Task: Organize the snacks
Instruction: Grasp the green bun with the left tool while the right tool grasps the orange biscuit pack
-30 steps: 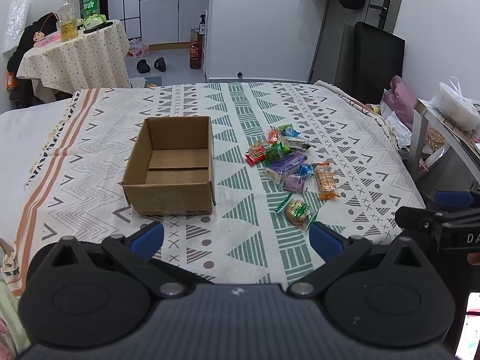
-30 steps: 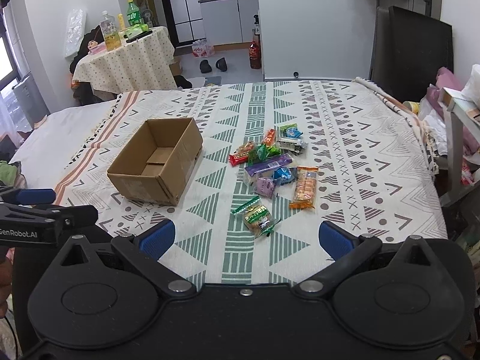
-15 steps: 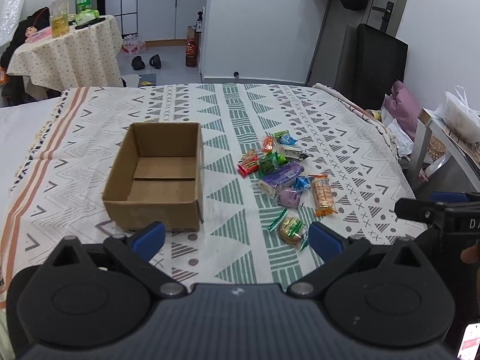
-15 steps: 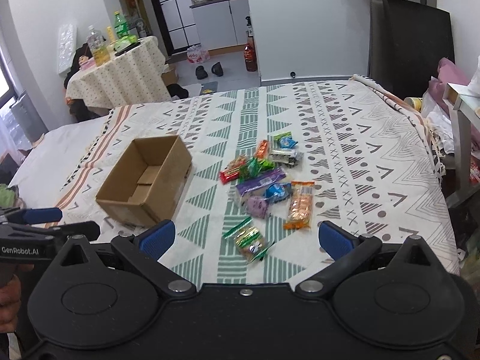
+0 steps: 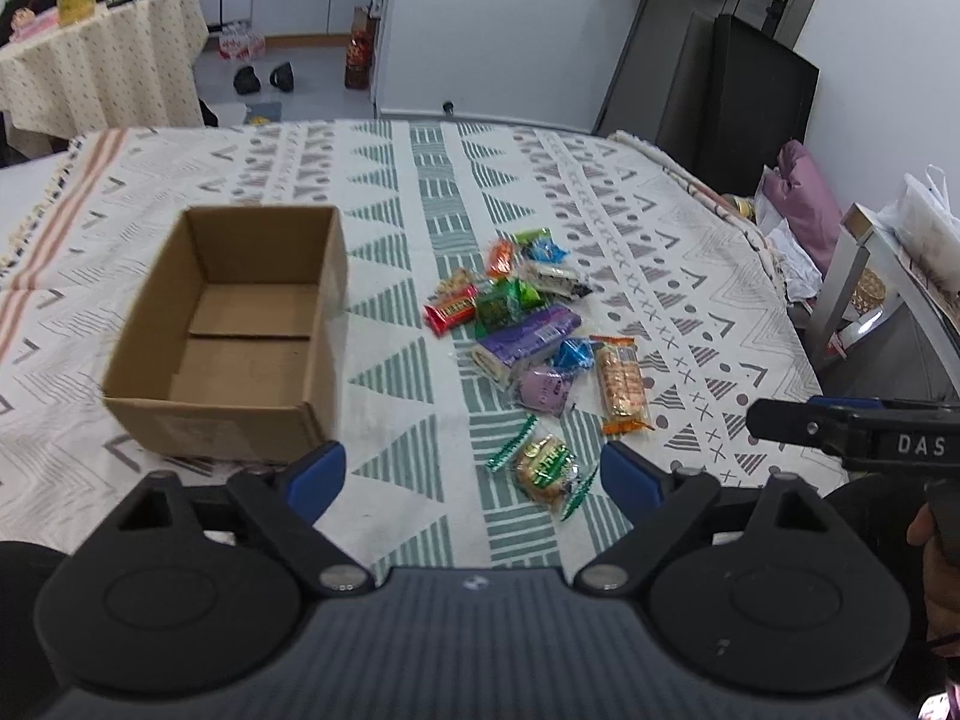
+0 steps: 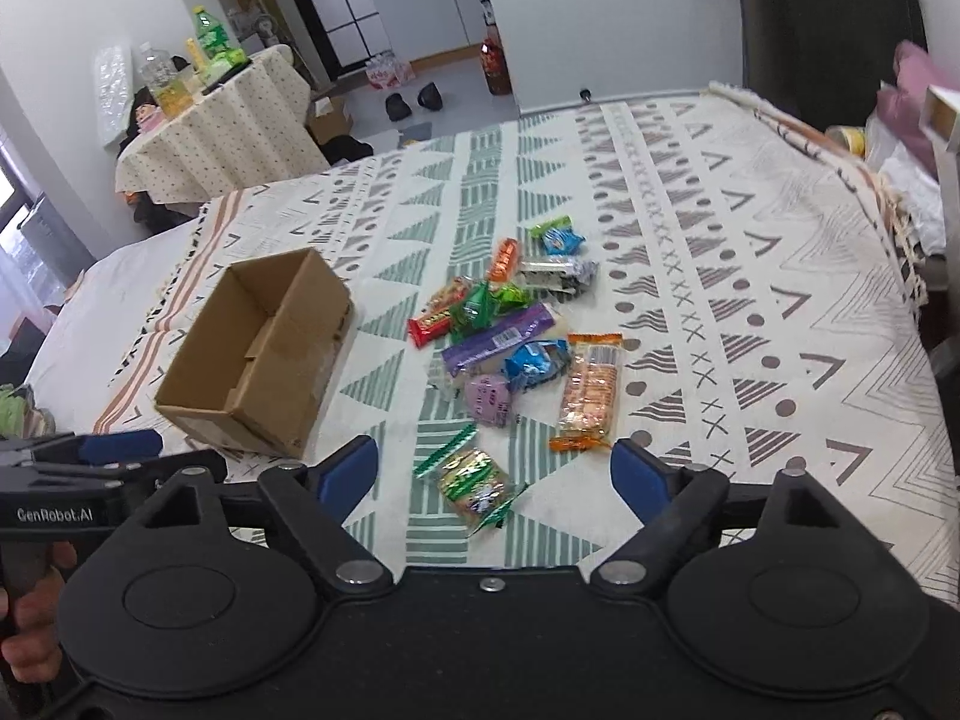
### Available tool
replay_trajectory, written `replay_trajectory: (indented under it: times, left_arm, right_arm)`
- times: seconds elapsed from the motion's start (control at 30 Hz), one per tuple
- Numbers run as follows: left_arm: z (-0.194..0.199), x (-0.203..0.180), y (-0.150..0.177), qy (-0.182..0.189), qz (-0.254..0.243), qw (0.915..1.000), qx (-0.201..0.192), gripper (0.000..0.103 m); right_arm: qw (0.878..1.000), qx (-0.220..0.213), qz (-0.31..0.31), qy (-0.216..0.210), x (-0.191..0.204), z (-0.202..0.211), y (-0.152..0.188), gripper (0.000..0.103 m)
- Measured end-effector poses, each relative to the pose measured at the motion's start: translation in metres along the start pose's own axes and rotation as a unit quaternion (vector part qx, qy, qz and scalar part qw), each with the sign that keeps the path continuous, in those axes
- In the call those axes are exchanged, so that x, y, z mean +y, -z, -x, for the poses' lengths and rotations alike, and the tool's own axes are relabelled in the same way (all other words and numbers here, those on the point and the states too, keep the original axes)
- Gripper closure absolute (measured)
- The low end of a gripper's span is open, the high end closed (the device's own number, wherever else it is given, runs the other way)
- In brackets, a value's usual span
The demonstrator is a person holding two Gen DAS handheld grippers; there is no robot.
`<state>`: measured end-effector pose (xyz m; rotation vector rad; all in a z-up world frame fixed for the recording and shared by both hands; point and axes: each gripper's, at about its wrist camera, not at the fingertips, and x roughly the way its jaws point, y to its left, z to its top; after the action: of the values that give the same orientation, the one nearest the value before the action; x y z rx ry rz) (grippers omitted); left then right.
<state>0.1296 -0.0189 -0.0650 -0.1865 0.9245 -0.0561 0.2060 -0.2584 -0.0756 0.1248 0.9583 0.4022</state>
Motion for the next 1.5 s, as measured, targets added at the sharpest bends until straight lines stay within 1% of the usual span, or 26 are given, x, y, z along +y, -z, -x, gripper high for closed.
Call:
replay_trajectory:
  times: [0.17, 0.23, 0.43, 0.57, 0.63, 0.7, 0.77, 0.83, 1.07, 1.2, 1.33, 1.5]
  left_arm:
    - [-0.026, -0.007, -0.003, -0.003, 0.015, 0.9997, 0.017, 0.016]
    - [-0.037, -0.009, -0.002, -0.004, 0.021, 0.9994, 0.027, 0.018]
    - [-0.072, -0.012, -0.003, -0.013, 0.052, 0.9972, 0.051, 0.019]
    - [-0.095, -0.018, -0.002, -0.016, 0.070, 0.9952, 0.066, 0.025]
    - [-0.105, -0.021, -0.002, -0.019, 0.076, 0.9943, 0.072, 0.027]
    - [-0.114, -0.025, 0.000, -0.020, 0.083, 0.9934, 0.077, 0.027]
    - [-0.123, -0.029, 0.001, -0.022, 0.088, 0.9923, 0.084, 0.028]
    - [-0.132, -0.034, 0.002, -0.021, 0.093, 0.9913, 0.091, 0.029]
    - [-0.162, -0.045, 0.008, -0.020, 0.133, 0.9848, 0.109, 0.035]
    - [-0.176, -0.052, 0.013, -0.020, 0.140, 0.9827, 0.120, 0.037]
    - [-0.188, -0.054, 0.015, -0.037, 0.153, 0.9799, 0.122, 0.037]
    - [-0.205, -0.052, 0.019, -0.053, 0.175, 0.9735, 0.138, 0.037]
  right_arm:
    - [1.000, 0.018, -0.009, -0.002, -0.017, -0.021, -0.005, 0.024]
    - [1.000, 0.023, -0.012, -0.002, -0.023, -0.029, -0.007, 0.025]
    - [0.999, 0.037, -0.006, 0.001, -0.037, -0.054, -0.015, 0.025]
    - [0.999, 0.048, -0.010, 0.000, -0.044, -0.069, -0.017, 0.026]
    - [0.999, 0.054, -0.011, 0.001, -0.047, -0.076, -0.018, 0.026]
    - [0.998, 0.066, -0.010, 0.013, -0.051, -0.083, -0.019, 0.027]
    - [0.997, 0.076, -0.013, 0.017, -0.056, -0.091, -0.021, 0.030]
    - [0.996, 0.083, -0.019, 0.021, -0.061, -0.098, -0.021, 0.031]
    - [0.994, 0.103, -0.037, 0.012, -0.072, -0.114, -0.019, 0.032]
    - [0.993, 0.105, -0.052, 0.015, -0.079, -0.121, -0.020, 0.035]
    - [0.992, 0.109, -0.067, 0.010, -0.086, -0.128, -0.020, 0.035]
    - [0.991, 0.115, -0.065, 0.008, -0.086, -0.135, -0.019, 0.035]
